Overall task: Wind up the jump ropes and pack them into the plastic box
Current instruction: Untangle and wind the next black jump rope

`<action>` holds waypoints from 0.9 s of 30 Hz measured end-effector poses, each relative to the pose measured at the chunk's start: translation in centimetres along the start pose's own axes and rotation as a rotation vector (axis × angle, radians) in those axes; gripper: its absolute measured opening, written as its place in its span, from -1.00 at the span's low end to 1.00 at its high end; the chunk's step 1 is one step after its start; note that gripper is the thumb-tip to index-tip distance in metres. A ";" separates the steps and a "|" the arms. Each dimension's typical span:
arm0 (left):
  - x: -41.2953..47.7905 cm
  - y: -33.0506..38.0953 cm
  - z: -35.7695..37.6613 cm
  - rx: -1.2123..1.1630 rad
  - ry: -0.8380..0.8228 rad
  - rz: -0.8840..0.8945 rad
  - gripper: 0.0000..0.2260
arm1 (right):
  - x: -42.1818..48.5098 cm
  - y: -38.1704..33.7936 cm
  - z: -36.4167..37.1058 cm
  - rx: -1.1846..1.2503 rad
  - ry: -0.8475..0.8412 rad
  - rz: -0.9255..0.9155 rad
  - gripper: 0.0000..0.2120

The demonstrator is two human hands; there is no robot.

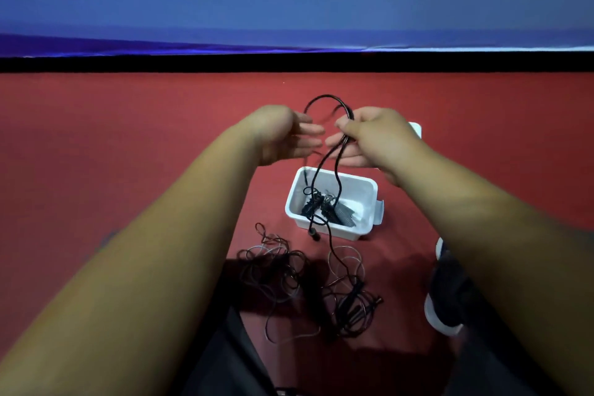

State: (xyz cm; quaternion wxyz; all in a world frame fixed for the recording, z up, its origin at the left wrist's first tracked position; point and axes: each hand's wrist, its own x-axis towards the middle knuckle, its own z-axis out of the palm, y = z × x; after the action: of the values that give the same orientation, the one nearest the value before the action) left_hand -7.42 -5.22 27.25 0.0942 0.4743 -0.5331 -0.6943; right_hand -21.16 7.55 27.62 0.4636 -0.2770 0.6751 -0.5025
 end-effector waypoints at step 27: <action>-0.5 -1.0 3.3 -0.118 -0.087 0.192 -0.97 | 1.1 1.7 -3.4 -0.158 -0.037 0.306 -0.71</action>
State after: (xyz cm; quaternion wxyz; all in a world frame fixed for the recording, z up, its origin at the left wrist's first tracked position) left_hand -9.27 -2.37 26.60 0.1645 0.3840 -0.5380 -0.7322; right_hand -24.58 8.67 25.85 0.5239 -0.2157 0.7383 -0.3660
